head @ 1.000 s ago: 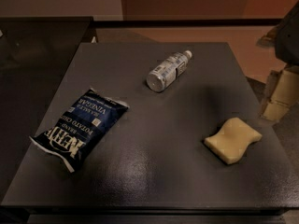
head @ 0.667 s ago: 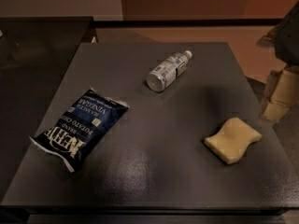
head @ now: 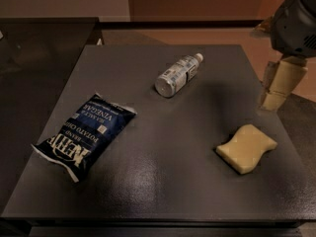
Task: Pick blue plastic bottle
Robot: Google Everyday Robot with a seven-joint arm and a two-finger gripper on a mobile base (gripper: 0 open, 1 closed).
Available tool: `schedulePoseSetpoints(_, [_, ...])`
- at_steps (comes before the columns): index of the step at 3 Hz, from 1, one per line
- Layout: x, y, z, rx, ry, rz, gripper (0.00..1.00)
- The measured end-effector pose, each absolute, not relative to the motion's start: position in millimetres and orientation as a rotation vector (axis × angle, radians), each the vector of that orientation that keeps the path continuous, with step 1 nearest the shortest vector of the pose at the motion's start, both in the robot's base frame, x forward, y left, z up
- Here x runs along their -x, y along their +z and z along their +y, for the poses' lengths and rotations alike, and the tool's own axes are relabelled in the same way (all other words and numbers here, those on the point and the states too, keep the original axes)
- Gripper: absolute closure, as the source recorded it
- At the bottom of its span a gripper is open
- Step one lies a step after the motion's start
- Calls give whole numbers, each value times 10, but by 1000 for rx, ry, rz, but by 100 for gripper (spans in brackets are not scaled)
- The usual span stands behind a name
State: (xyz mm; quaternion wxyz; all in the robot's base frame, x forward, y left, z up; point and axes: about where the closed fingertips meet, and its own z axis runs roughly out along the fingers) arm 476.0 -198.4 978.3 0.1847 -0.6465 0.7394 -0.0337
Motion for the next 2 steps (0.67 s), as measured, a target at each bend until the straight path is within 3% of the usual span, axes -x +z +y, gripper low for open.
schedulePoseSetpoints(2, [-5607, 9613, -1562, 2051, -129, 1839, 0])
